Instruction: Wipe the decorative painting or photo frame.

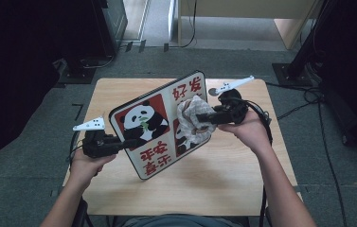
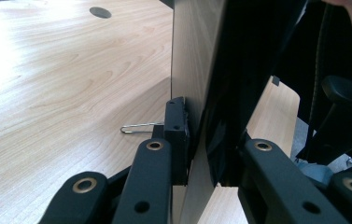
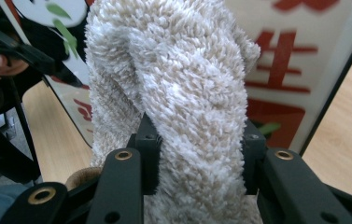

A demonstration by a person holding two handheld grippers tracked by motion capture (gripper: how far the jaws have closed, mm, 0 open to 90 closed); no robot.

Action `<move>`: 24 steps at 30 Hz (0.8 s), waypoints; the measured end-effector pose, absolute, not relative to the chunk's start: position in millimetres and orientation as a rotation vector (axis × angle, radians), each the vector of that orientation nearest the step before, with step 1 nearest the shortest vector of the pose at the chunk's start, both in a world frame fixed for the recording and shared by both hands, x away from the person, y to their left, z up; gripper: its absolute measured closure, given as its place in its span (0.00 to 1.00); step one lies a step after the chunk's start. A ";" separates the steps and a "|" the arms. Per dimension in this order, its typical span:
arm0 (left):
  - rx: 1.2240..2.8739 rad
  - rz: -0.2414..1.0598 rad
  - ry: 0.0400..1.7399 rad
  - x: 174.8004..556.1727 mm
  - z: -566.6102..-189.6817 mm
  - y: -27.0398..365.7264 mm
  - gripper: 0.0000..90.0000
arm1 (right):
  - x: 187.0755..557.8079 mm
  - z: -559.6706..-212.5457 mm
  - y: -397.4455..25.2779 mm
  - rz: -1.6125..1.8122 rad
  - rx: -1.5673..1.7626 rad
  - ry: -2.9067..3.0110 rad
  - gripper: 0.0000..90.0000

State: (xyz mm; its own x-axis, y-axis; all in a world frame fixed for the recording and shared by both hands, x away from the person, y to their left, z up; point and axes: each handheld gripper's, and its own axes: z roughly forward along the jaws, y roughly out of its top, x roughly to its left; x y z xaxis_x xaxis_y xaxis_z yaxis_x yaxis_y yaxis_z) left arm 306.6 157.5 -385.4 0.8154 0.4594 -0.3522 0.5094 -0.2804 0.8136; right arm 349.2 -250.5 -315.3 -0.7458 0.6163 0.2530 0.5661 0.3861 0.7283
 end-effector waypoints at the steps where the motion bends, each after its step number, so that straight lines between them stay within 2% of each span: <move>1: 1.920 -0.056 0.724 306.6 -385.4 157.4 0.88 | 349.8 -312.1 -249.5 1.312 1.083 2.563 0.70; 16: 1.917 -0.061 0.726 307.5 -385.5 157.7 0.88 | 357.3 -251.9 -219.0 1.347 0.949 2.506 0.70; 24: 1.921 -0.059 0.721 308.0 -385.5 158.2 0.88 | 364.9 -255.1 -202.1 1.327 0.950 2.515 0.70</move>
State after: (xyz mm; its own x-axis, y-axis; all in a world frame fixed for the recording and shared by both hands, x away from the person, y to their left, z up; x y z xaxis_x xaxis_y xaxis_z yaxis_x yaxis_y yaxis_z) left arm 308.0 158.2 -385.5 0.8182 0.4556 -0.3507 0.5066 -0.2831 0.8143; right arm 364.9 -202.1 -255.1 -0.7900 0.5921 0.1593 0.4656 0.4102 0.7842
